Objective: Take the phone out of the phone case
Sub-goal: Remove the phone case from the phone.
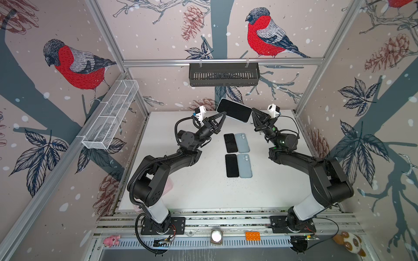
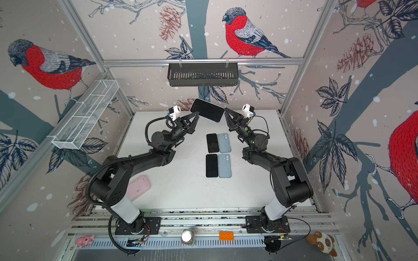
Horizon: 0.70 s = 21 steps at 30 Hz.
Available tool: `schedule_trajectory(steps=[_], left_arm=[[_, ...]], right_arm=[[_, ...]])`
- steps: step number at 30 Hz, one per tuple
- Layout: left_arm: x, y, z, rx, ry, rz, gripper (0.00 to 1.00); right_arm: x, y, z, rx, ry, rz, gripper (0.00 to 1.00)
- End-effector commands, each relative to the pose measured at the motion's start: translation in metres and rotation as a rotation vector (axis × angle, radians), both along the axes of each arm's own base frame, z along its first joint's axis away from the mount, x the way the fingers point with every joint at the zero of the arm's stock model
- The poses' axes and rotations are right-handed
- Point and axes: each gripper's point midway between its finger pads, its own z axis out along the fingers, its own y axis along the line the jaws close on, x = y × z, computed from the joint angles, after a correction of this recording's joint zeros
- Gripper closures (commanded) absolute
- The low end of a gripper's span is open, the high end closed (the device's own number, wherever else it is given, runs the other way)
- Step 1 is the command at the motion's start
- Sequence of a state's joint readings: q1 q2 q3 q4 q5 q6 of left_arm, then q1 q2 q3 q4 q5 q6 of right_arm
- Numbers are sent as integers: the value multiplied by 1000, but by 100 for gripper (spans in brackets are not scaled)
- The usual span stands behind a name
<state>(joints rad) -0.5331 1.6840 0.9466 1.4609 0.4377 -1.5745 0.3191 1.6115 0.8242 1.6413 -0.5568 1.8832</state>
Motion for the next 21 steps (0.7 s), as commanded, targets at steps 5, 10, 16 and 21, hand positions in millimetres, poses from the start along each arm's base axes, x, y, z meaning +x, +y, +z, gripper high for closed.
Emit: schedule_trajectory(steps=[5, 10, 16, 21], left_arm=[[-49, 14, 55, -154, -247, -82, 100], [-50, 14, 56, -163, -255, -86, 100], [-51, 14, 66, -183, -282, -86, 100], [-50, 13, 68, -189, -287, -90, 100]], right_arm=[[-34, -10, 24, 86, -156, 36, 96], [-29, -11, 23, 107, -132, 34, 96], [-27, -11, 28, 139, -122, 45, 96], [-27, -7, 33, 164, -113, 62, 96]])
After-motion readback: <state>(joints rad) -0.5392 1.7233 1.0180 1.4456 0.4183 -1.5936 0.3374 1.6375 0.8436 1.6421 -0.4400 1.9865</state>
